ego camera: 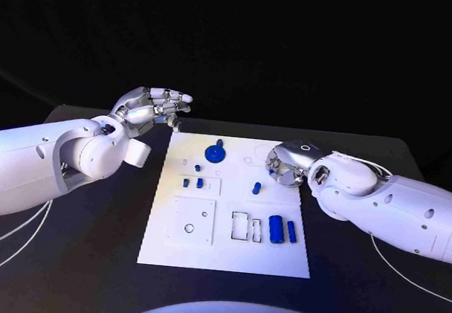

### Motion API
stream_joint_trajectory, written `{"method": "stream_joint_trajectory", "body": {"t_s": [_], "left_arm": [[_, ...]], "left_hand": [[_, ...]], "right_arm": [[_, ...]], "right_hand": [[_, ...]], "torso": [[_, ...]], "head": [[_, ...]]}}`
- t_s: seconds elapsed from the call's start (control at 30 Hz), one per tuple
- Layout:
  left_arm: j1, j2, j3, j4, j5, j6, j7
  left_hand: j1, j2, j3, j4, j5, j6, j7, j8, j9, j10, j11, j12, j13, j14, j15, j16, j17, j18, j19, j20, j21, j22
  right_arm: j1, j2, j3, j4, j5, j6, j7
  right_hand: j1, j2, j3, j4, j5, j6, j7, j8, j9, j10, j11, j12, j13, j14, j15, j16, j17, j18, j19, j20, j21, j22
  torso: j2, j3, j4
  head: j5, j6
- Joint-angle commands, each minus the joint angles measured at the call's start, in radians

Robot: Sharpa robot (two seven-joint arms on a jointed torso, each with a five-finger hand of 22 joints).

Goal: Assemble the parts on the task board

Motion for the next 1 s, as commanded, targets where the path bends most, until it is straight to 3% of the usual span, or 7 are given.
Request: {"method": "stream_joint_trajectory", "body": {"t_s": [0.03,0.23,0.57,1.0], "left_arm": [[0.000,-0.001,0.001,0.003,0.002,0.020,-0.007],[0.000,-0.001,0.001,0.003,0.001,0.022,-0.016],[0.000,-0.001,0.001,0.002,-0.001,0.023,-0.025],[0.000,0.000,0.001,-0.004,-0.021,0.031,-0.037]], "left_hand": [[-0.002,0.006,-0.006,-0.002,-0.002,-0.008,0.002,-0.002,-0.001,-0.005,0.001,0.006,-0.001,-0.006,0.000,-0.002,-0.002,0.015,-0.001,0.002,-0.004,-0.001],[-0.001,0.005,-0.007,-0.005,-0.002,-0.012,0.003,-0.003,-0.002,-0.008,0.002,0.006,-0.002,-0.006,0.001,-0.001,-0.002,0.015,0.001,0.003,-0.006,-0.002],[0.000,0.004,-0.007,-0.006,-0.001,-0.014,0.004,-0.003,-0.002,-0.011,0.003,0.006,-0.003,-0.007,0.001,-0.001,-0.003,0.015,0.001,0.003,-0.007,-0.003],[0.000,0.005,-0.008,-0.006,-0.001,-0.018,0.006,-0.005,-0.003,-0.015,0.005,0.006,-0.003,-0.008,0.003,-0.001,-0.003,0.015,0.002,0.004,-0.008,-0.004]], "right_arm": [[-0.017,0.000,-0.013,0.001,-0.045,0.076,-0.045],[-0.018,-0.003,-0.013,0.007,-0.063,0.057,-0.062],[-0.017,-0.016,-0.013,0.032,-0.070,-0.027,-0.066],[-0.009,-0.038,-0.006,0.063,-0.060,-0.117,-0.054]], "right_hand": [[0.000,0.006,0.000,-0.004,-0.007,0.004,0.000,0.006,0.001,0.015,-0.008,0.004,0.001,0.051,-0.007,0.004,-0.001,-0.013,0.006,0.001,0.003,0.002],[-0.002,0.006,0.000,-0.004,-0.009,0.003,0.000,0.006,0.001,0.014,-0.008,0.004,0.002,0.051,-0.007,0.005,-0.001,-0.013,0.005,0.000,0.003,0.003],[-0.005,0.010,0.003,0.000,-0.002,0.001,0.000,0.006,0.003,0.012,-0.007,0.002,0.004,0.052,-0.007,0.007,0.000,-0.015,0.010,0.000,0.013,0.013],[-0.005,0.013,0.005,0.001,0.002,0.003,0.000,0.007,0.005,0.013,-0.008,0.002,0.006,0.052,-0.007,0.011,0.004,-0.017,0.015,0.000,0.022,0.023]], "torso": [[0.000,-0.0007,0.0002],[0.000,-0.0005,-0.0011],[-0.001,-0.0002,0.0009],[0.000,-0.0007,-0.0013]], "head": [[0.000,-0.001],[0.000,-0.002],[-0.001,-0.001],[0.000,0.002]]}}
